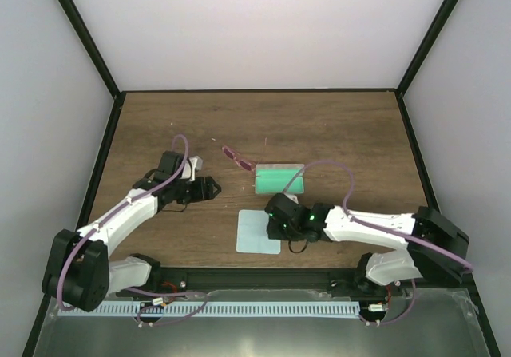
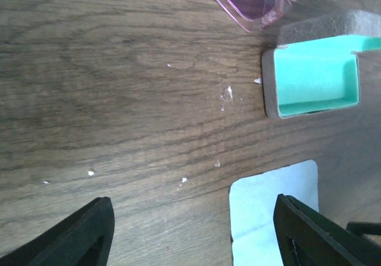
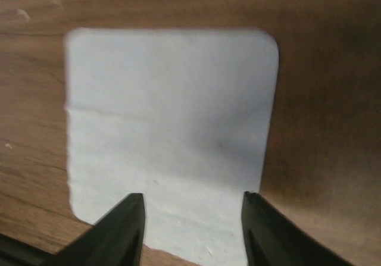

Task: Organize the sunglasses
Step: Adjust the glasses cleaning cloth at the center of the board, then fold the glasses cleaning cloth at the center of the board.

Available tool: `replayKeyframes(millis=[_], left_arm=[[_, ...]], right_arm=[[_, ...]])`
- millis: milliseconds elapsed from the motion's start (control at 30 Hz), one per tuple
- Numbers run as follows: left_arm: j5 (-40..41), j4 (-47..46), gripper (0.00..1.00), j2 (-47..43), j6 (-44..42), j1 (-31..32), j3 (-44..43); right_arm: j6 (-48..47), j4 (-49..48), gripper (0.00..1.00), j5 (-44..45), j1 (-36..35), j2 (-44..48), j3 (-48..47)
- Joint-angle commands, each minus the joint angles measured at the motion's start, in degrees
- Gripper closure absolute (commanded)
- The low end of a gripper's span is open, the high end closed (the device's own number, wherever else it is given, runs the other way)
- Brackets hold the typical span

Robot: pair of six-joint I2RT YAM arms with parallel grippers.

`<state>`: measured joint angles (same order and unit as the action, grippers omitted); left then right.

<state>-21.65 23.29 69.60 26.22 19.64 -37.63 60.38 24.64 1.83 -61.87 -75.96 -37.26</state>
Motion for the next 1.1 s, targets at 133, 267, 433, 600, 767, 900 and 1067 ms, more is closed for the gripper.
replayKeyframes(millis=[133,267,433,600,767,900,1067], left_arm=[[-1.6,0.0,0.58,0.6,-3.6,3.8,0.8],[0.3,0.0,0.57,2.2,-3.5,4.4,0.0],[-0.5,-0.6,0.50,2.4,-2.5,4.4,0.4],[-1.3,-1.3,0.48,3.5,-2.5,4.4,0.8],[-1.2,-2.0,0.49,4.2,-2.7,4.4,0.9],[-1.4,-2.5,0.50,5.5,-2.5,4.4,0.5],[-1.2,-3.2,0.50,6.3,-2.2,4.4,0.4]], right_arm=[[-3.4,13.6,0.48,15.9,0.0,-8.4,-15.4],[-3.1,13.4,0.55,17.1,0.2,-14.8,-16.6],[-2.6,8.7,0.57,15.1,3.6,-15.4,-14.2],[-5.5,4.3,0.58,12.7,8.3,-12.5,-11.3],[-10.3,1.5,0.64,9.4,10.6,-12.5,-10.4],[-12.6,0.0,0.66,6.8,10.6,-13.5,-10.3],[-13.0,-1.0,0.67,5.7,10.6,-14.3,-9.5]])
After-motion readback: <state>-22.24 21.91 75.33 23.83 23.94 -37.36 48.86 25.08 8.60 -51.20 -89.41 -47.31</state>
